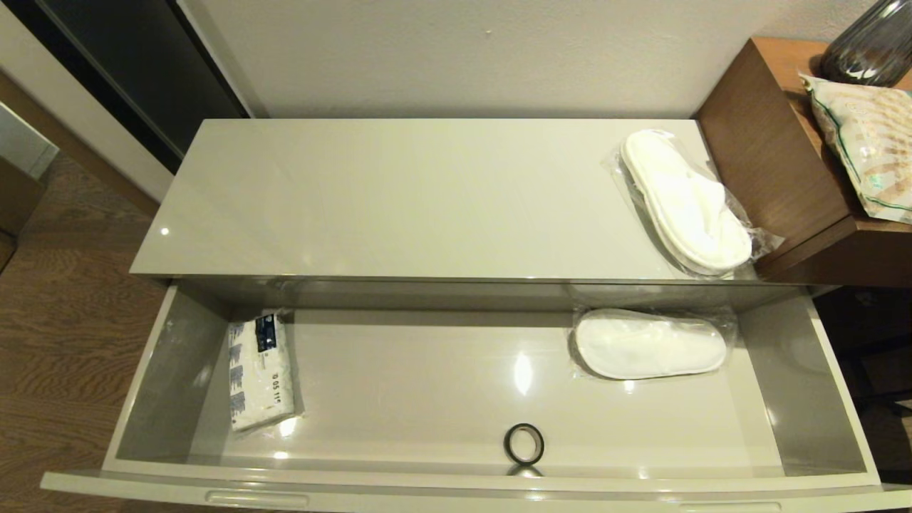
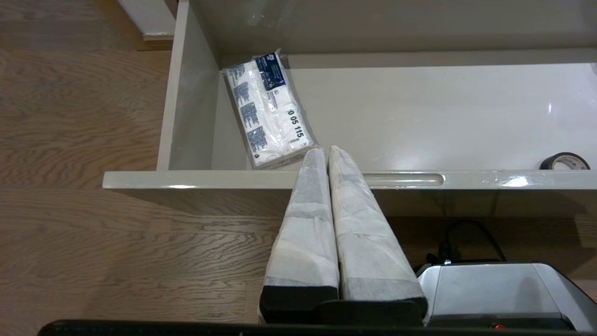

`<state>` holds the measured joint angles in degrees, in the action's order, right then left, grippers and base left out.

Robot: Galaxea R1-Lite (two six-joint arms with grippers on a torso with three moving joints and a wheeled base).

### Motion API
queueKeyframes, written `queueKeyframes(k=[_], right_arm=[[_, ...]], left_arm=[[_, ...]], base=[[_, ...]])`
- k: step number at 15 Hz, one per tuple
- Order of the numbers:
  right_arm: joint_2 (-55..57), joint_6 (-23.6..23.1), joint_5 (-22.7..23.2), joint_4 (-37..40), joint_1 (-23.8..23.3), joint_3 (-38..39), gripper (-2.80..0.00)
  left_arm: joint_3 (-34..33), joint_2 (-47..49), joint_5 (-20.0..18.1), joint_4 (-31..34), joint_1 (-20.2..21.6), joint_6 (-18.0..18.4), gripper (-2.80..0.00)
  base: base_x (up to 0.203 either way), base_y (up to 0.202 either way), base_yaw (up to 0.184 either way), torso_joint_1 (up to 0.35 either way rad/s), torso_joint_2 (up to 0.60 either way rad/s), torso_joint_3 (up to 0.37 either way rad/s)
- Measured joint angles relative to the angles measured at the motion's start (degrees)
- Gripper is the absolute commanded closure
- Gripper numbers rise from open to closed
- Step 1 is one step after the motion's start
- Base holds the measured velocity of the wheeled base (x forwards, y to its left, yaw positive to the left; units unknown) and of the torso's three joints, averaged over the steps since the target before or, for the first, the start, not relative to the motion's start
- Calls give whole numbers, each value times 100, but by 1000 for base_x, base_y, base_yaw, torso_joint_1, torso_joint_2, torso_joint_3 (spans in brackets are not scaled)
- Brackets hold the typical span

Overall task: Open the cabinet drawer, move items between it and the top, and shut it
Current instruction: Pick up the disposable slippers on the table

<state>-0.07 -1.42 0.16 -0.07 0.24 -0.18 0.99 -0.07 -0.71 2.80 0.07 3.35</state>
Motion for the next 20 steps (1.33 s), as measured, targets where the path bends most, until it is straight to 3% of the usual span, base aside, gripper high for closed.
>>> queueKeyframes(k=[17, 20], right_arm=[[0, -162, -6, -106, -2, 3, 0], [0, -232, 19, 14, -1, -707, 0]], left_arm=[[-5, 5, 15, 0, -2, -12, 0], [-5, 7, 16, -2, -2, -11, 0]], base=[[0, 0, 0, 0, 0, 0], [0, 0, 0, 0, 0, 0]])
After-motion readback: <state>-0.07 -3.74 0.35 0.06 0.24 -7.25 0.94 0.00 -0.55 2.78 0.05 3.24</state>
